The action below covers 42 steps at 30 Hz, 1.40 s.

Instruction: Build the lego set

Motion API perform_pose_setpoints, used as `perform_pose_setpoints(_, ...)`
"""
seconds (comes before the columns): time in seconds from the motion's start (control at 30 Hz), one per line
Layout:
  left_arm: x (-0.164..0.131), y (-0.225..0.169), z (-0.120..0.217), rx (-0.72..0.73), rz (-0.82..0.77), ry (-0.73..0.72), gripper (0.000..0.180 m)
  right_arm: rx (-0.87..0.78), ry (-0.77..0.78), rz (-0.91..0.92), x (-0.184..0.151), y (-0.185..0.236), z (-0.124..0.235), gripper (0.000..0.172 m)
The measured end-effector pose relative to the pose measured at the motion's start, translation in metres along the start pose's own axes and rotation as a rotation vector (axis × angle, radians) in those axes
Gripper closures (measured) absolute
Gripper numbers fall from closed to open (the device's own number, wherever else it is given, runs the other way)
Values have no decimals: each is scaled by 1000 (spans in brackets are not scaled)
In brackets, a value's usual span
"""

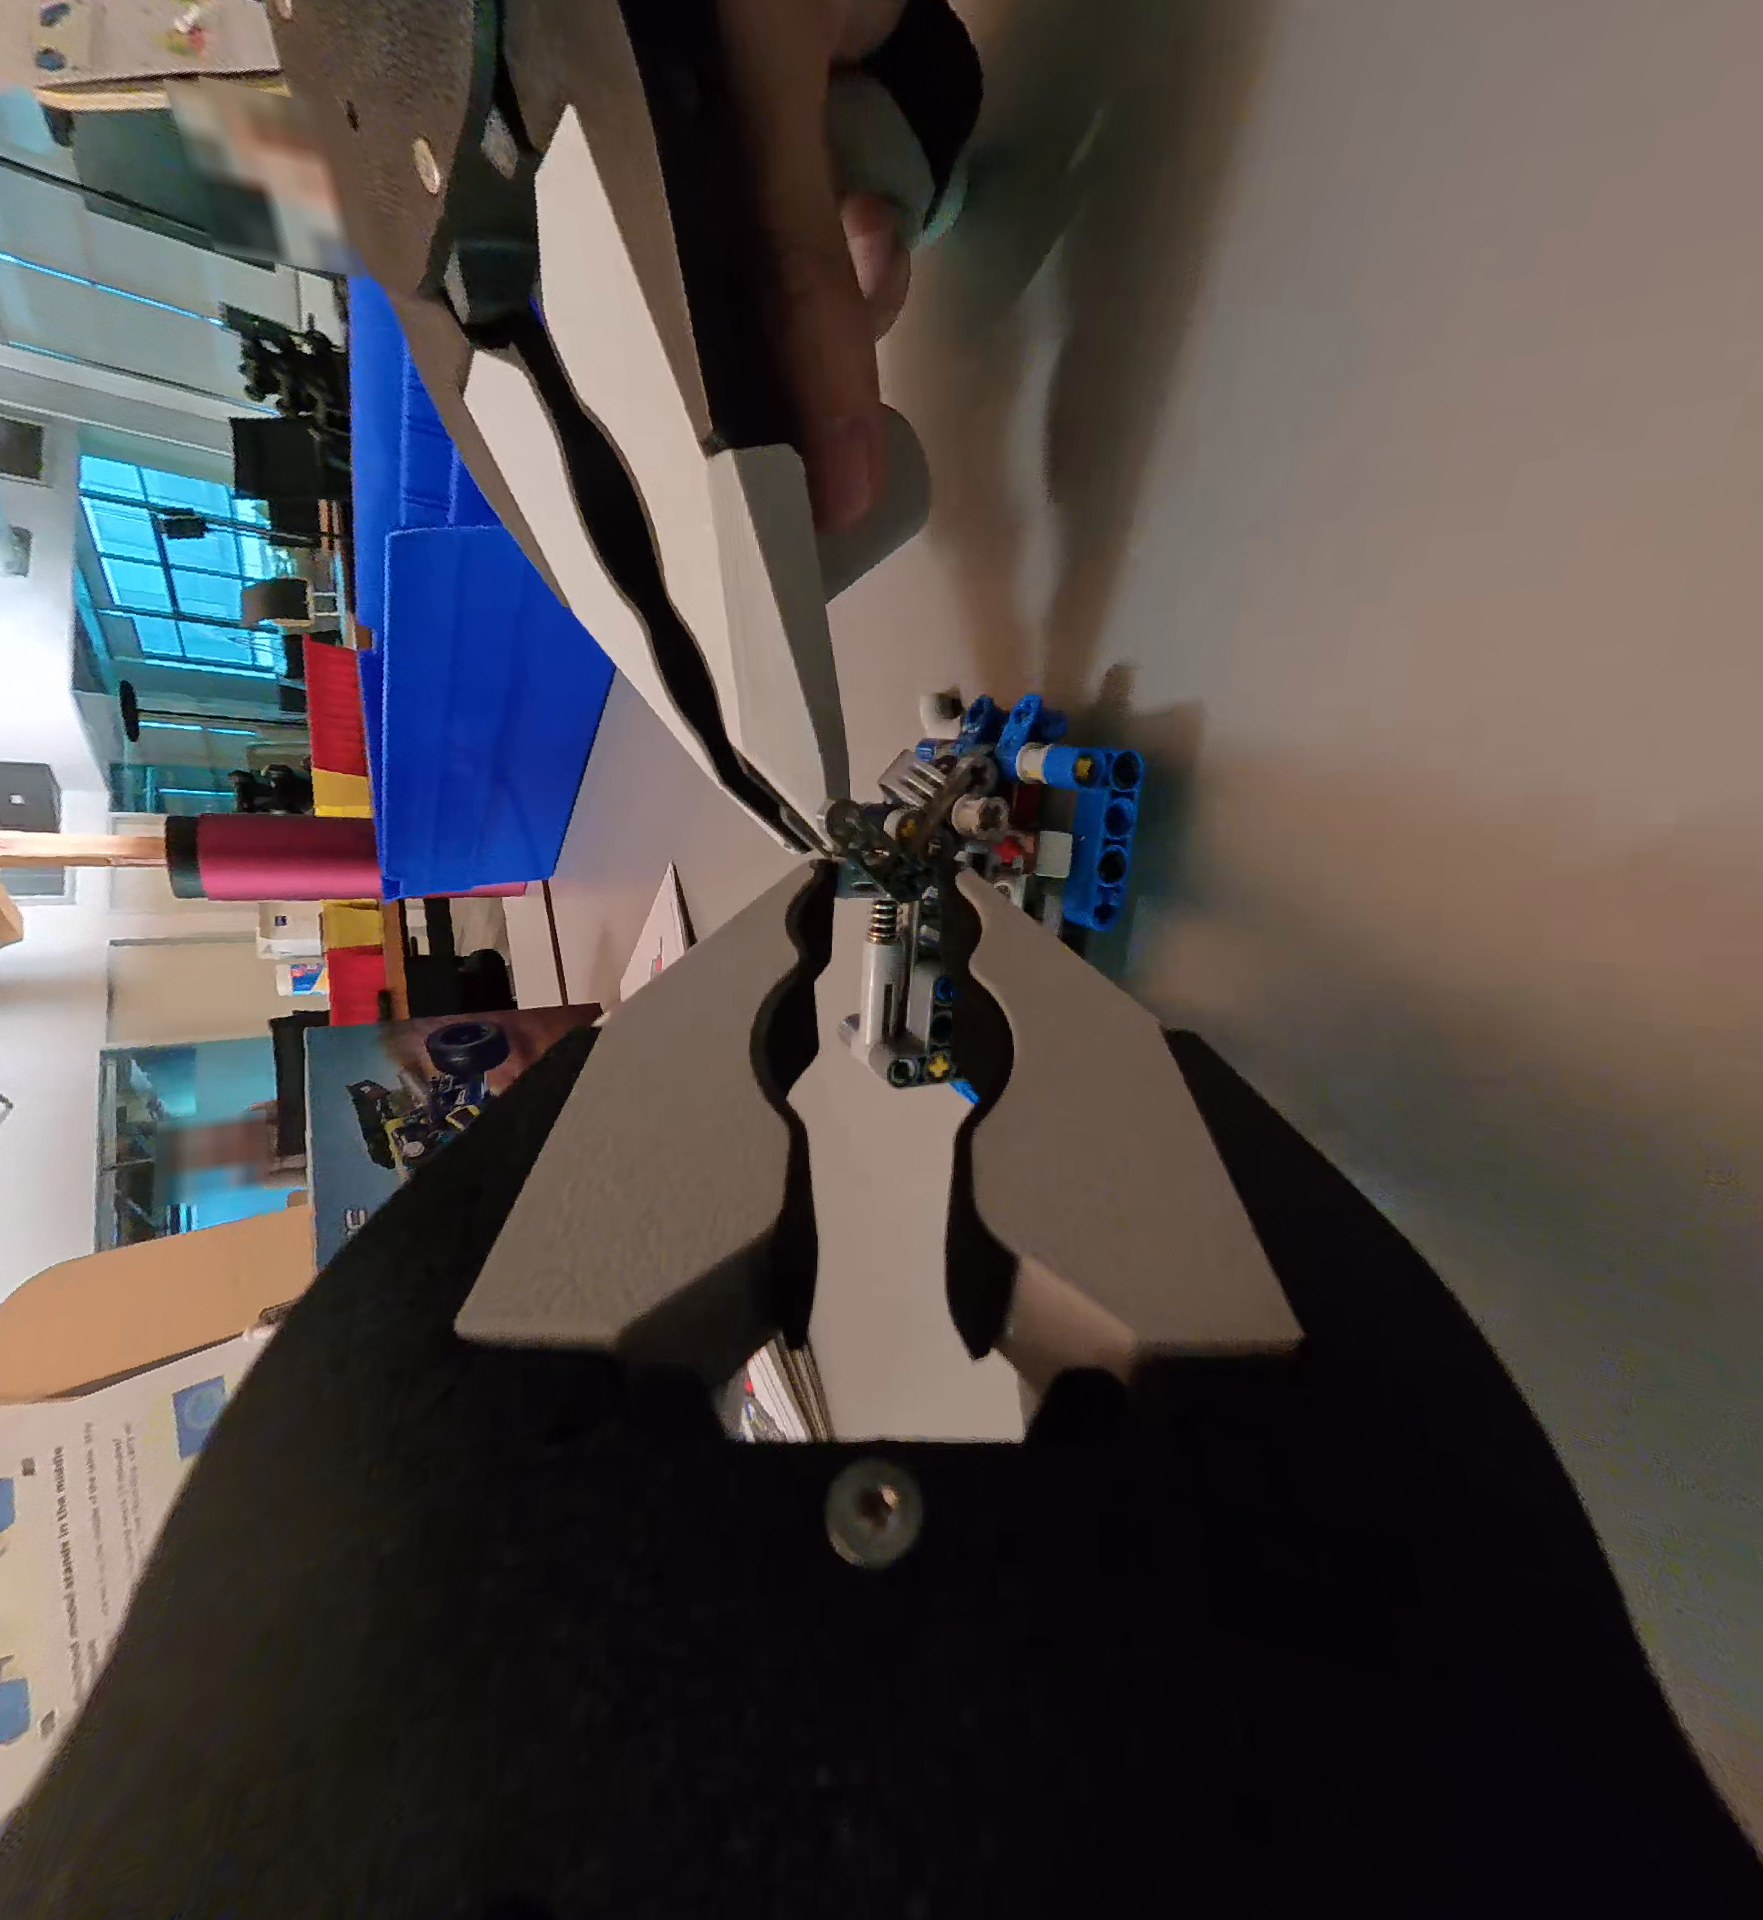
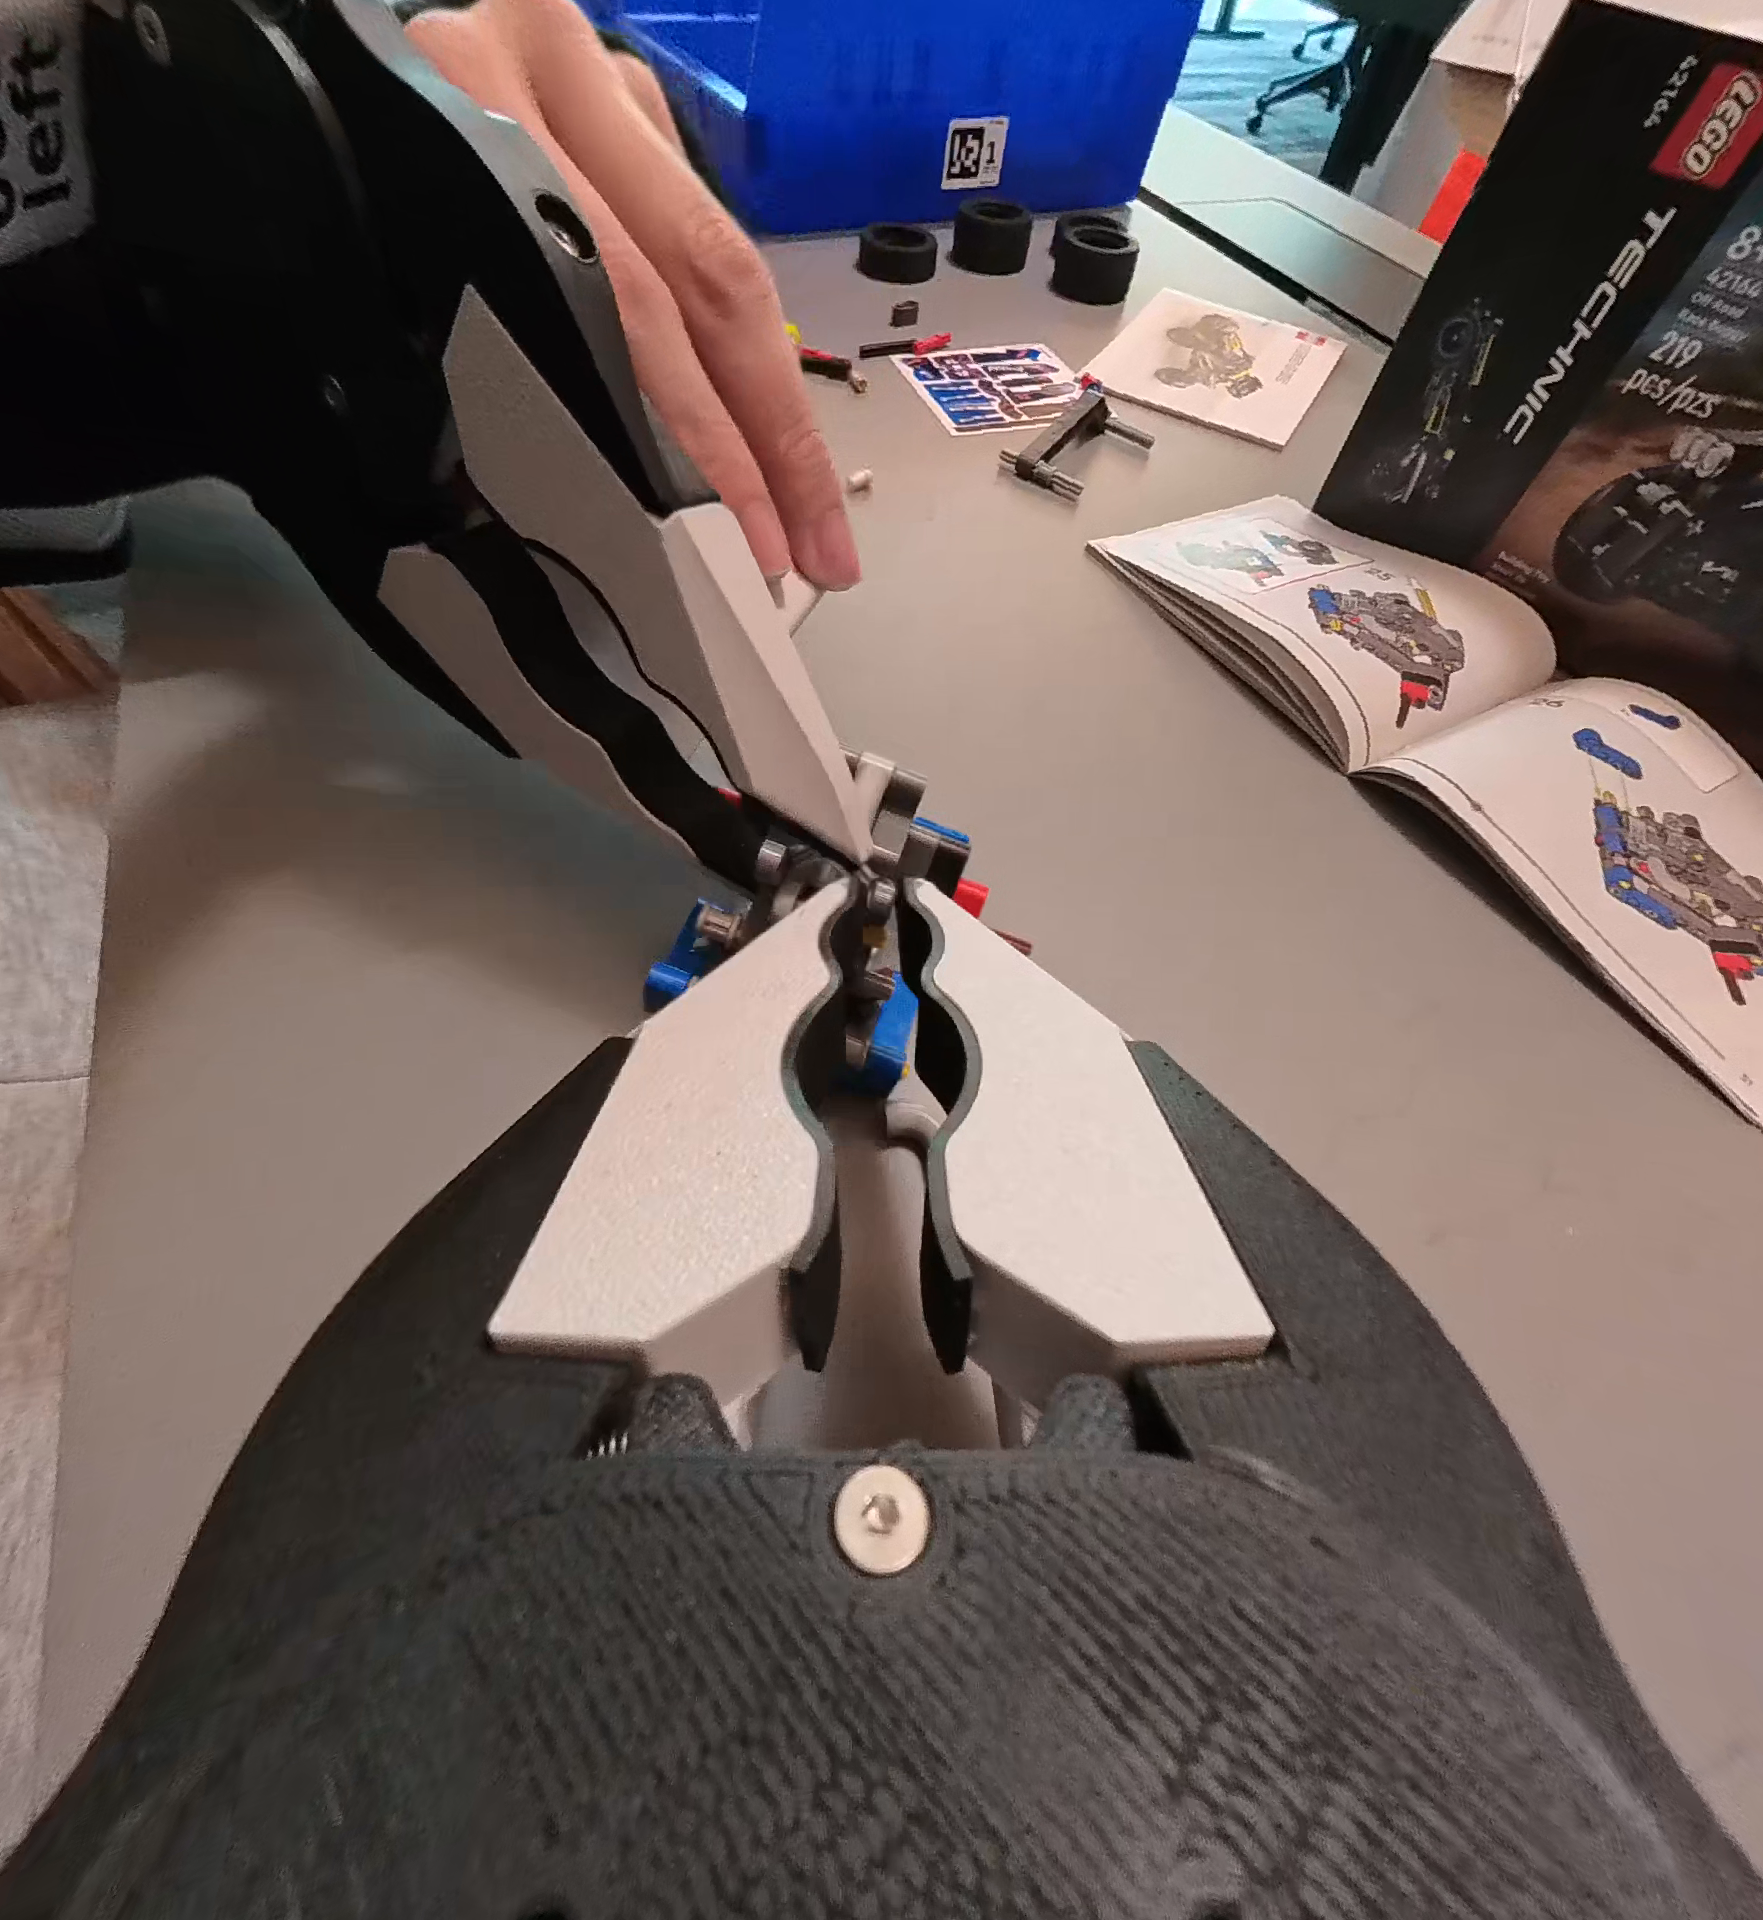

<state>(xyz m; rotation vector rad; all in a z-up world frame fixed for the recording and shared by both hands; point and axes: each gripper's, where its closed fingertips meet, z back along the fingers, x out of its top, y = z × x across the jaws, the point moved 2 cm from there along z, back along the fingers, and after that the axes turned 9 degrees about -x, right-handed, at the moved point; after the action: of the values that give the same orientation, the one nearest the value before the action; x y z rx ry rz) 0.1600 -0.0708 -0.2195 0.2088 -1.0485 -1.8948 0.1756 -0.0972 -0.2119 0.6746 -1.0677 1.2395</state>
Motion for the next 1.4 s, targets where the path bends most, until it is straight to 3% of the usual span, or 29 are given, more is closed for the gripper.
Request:
perform_pose_setpoints(0.3,3,-2,1,78,233,-137,165,17,-4,25,1,1,6,169)
perform_pose_setpoints(0.47,3,1,4,79,269,-196,166,11,-29,17,4,0,8,169)
perform_pose_setpoints(0.77,0,1,1,137,122,-78,165,3,-3,50,-1,-1,10,170)
perform_pose_setpoints(0.9,-4,2,2,152,55,-23,180,0,7,56,-3,-3,12,170)
perform_pose_setpoints(1.03,-3,7,6,167,78,-27,180,-13,23,75,-6,-4,11,170)
perform_pose_setpoints(1.23,-3,2,3,70,-10,28,149,6,9,61,-6,-3,11,170)
perform_pose_setpoints(1.4,0,4,-6,-25,-104,85,160,17,6,48,-6,-2,11,171)
